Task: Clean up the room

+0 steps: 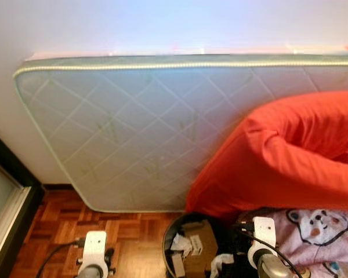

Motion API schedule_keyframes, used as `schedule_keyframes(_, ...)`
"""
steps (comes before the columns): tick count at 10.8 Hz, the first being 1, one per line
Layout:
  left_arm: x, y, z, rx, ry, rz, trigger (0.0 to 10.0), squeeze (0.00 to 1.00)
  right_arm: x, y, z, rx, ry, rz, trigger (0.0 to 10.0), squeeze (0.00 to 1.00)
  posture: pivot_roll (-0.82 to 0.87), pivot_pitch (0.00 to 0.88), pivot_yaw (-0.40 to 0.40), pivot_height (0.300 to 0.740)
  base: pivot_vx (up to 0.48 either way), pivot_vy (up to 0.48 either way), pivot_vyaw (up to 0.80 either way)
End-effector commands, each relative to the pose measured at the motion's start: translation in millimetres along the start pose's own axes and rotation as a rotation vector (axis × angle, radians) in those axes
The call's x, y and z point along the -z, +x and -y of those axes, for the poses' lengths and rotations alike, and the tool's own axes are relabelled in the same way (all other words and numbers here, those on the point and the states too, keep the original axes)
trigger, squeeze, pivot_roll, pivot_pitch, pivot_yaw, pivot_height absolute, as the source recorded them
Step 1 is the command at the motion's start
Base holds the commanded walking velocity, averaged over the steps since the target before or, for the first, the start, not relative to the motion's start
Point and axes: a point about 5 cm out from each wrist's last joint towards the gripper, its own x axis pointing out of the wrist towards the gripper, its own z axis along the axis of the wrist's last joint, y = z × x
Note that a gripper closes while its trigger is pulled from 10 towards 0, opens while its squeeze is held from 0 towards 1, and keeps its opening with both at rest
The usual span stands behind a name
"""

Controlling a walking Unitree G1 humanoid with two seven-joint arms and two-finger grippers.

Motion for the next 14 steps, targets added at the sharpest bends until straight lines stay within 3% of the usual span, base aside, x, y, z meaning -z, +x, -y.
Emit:
schedule_keyframes(1,15,-4.2,0.7,0.003,0.018,-0.067,10.0,0.00,13,-3.9,4.1,0.020,0.010,-0.057,10.0,0.00,0.11,0.000,-0.019,0.740,0.000,0.000,0.00)
schedule_keyframes(3,18,-4.8,4.9,0.009,0.013,-0.073,10.0,0.00,31,-10.9,10.5,0.045,0.014,-0.114,10.0,0.00,0.10,0.000,-0.020,0.740,0.000,0.000,0.00)
schedule_keyframes(5,16,-4.2,6.0,0.014,0.014,-0.074,10.0,0.00,42,-14.4,6.0,0.029,-0.017,-0.167,10.0,0.00,0.09,0.000,-0.017,0.740,0.000,0.000,0.00)
schedule_keyframes(9,12,-1.9,6.3,0.027,0.009,-0.085,10.0,0.00,28,-8.3,-1.4,0.001,0.005,-0.121,10.0,0.00,0.10,0.000,-0.012,0.740,0.000,0.000,0.00)
schedule_keyframes(14,17,-3.3,8.0,0.031,-0.014,-0.106,10.0,0.00,32,-10.1,1.9,0.009,0.018,-0.128,10.0,0.00,0.11,0.000,-0.020,0.740,0.000,0.000,0.00)
